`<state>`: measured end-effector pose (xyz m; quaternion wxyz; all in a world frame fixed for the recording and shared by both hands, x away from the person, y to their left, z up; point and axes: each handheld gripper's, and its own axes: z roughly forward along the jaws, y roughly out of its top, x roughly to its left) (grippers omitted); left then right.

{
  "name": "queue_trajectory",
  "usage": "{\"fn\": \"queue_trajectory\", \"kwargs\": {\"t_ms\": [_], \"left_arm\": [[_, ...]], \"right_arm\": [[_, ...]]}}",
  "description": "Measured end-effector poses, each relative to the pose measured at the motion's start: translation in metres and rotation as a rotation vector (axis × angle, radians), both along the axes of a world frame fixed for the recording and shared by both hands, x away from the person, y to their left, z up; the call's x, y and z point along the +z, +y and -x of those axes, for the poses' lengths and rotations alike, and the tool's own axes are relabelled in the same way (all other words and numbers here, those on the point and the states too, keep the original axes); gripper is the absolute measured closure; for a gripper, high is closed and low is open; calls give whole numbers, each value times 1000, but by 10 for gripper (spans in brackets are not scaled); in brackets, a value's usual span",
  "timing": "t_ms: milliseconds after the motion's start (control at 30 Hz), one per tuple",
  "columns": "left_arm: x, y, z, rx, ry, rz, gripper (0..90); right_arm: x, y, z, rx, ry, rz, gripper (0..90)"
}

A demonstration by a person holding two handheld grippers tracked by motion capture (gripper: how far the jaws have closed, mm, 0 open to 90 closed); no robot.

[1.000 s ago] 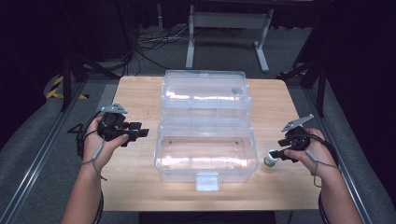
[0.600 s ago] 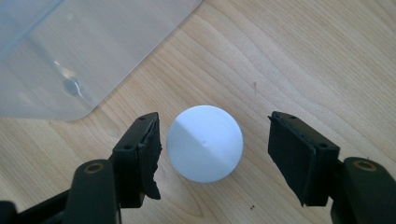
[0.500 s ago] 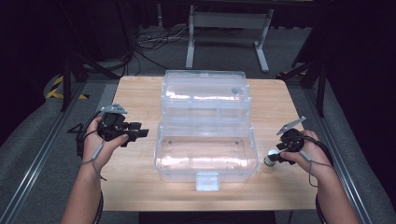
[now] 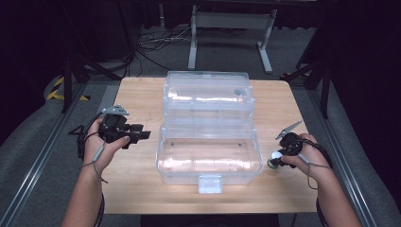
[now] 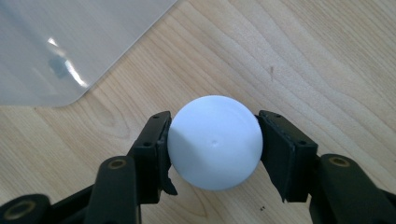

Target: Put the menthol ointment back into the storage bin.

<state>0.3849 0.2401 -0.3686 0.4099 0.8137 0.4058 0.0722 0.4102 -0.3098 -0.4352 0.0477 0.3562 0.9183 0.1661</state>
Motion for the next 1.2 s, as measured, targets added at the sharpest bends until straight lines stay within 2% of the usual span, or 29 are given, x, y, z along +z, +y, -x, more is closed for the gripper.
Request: {"fn": "queue_trajectory", "kwargs": {"t_ms": [333, 500, 733, 1000, 1067, 1200], "left_arm": [[0, 1, 0, -1, 2, 3, 535], [0, 0, 0, 3, 5, 0, 535], [-1, 0, 1, 4, 4, -4, 530], [-1, 0, 2, 5, 8, -3, 531], [-1, 0, 2, 7, 9, 0, 531], [-1, 0, 2, 3, 10, -4, 531]], "right_arm": [[4, 0, 0, 17, -7, 16, 504], [18, 4, 0, 28, -5, -14, 505], [31, 10, 2, 87, -9, -8, 505], [51, 20, 6, 134, -21, 41, 506], [60, 25, 8, 155, -17, 64, 506], [69, 29, 11, 176, -32, 71, 506]]}}
